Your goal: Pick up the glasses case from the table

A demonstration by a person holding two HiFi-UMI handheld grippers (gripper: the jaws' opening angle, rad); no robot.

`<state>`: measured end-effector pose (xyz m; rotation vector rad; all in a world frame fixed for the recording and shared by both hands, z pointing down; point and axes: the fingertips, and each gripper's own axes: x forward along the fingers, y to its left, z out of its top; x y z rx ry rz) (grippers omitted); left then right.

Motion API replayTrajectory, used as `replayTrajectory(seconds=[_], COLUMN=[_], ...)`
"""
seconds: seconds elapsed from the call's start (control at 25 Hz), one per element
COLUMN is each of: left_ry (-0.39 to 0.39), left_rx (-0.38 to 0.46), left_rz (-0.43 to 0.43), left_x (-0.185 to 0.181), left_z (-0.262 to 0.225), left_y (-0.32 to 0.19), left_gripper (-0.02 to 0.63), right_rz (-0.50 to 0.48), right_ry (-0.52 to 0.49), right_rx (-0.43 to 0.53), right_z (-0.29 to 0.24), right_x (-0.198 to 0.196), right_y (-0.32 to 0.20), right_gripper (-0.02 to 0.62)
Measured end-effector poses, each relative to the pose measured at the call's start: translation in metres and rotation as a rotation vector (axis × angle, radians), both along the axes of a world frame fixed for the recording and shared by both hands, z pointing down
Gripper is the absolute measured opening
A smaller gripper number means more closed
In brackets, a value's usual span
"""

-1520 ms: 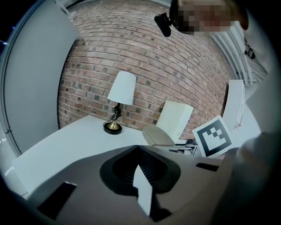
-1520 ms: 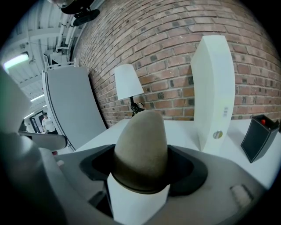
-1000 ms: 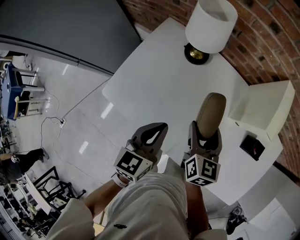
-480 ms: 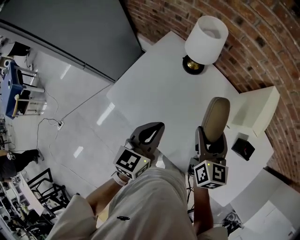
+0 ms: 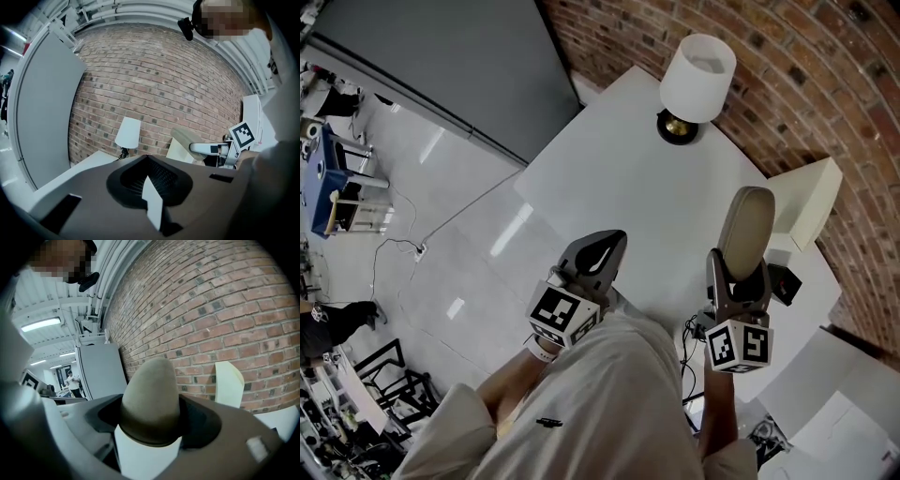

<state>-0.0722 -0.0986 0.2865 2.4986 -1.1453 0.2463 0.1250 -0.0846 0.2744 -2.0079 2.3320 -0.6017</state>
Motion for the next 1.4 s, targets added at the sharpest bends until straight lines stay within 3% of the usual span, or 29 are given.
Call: replayTrajectory(seconds=[0.56,0.96,1.4], left_ry=[0.04,0.045,0.051], left_rx=[0.034,0.038,0.034], left_rz=[0.011,0.066,0.07], left_x=[0.021,0.038,0.037], left_z=[-0.032,-0.041,-0.041], left_y=[0.019,0.028,0.033], left_gripper=[0.002,0.002,0.002], right_rz=[-0.033,-0.066,-0.091], right_ry=[0.059,0.045,0.037], right_rx=[0.06,0.059,0.059], right_z=[-0.035,-0.039,-0.039], right_x=[0.027,0.022,0.01], right_y=[0.036,0.054,0.059], right_gripper=[0.371,0.371,0.371])
